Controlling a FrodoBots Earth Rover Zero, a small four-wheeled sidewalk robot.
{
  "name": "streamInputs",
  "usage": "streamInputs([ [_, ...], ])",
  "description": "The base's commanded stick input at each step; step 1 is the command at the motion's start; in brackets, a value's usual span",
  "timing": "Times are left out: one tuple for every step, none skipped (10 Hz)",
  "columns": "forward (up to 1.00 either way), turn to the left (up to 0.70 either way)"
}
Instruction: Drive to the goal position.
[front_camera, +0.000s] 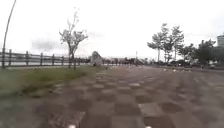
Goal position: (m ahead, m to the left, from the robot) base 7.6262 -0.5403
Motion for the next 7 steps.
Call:
streamInputs([
  [0.85, 0.0],
  [0.85, 0.0],
  [0.85, 0.0],
  [0.85, 0.0],
  [0.85, 0.0],
  [0.85, 0.0],
  [0.85, 0.0],
])
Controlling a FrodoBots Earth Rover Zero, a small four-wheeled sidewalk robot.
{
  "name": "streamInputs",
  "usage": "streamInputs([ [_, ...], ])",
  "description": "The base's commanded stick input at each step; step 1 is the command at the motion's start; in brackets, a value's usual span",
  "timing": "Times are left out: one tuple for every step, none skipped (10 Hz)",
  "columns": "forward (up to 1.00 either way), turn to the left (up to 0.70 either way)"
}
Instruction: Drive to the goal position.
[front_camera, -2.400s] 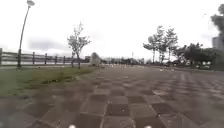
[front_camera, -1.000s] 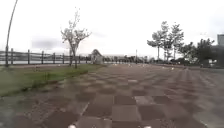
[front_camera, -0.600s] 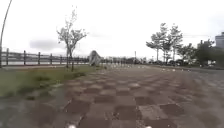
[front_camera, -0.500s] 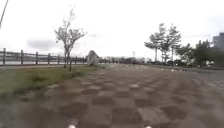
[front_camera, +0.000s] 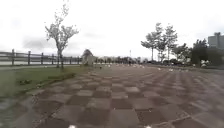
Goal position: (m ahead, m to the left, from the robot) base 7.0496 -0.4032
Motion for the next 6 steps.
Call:
streamInputs([
  [0.85, 0.0],
  [0.85, 0.0],
  [0.85, 0.0],
  [0.85, 0.0],
  [0.85, 0.0],
  [0.85, 0.0],
])
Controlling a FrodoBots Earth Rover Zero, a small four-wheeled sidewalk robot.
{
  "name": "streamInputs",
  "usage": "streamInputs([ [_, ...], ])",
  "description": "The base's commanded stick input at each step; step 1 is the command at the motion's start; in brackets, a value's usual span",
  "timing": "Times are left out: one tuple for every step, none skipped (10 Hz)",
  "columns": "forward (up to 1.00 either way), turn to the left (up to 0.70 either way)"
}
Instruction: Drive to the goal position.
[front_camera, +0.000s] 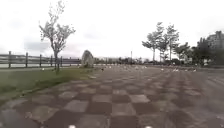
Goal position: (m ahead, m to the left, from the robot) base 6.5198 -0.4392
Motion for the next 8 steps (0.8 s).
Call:
streamInputs([
  [0.85, 0.0],
  [0.85, -0.03],
  [0.85, -0.17],
  [0.85, -0.26],
  [0.85, -0.29],
  [0.85, -0.33],
  [0.85, -0.33],
  [0.85, -0.28],
])
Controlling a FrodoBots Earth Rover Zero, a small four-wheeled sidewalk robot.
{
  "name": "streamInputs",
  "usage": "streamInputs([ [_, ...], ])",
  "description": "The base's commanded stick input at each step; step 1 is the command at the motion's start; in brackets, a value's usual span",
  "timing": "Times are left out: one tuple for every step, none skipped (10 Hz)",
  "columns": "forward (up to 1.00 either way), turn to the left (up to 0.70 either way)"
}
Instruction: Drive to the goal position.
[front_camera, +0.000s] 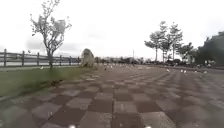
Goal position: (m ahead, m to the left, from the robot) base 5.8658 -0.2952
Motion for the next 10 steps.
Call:
streamInputs([
  [0.85, -0.12],
  [0.85, -0.04],
  [0.85, 0.0],
  [0.85, 0.0],
  [0.85, 0.0],
  [0.85, 0.0],
  [0.85, 0.0],
  [0.85, 0.0],
  [0.85, 0.0],
  [0.85, 0.0],
])
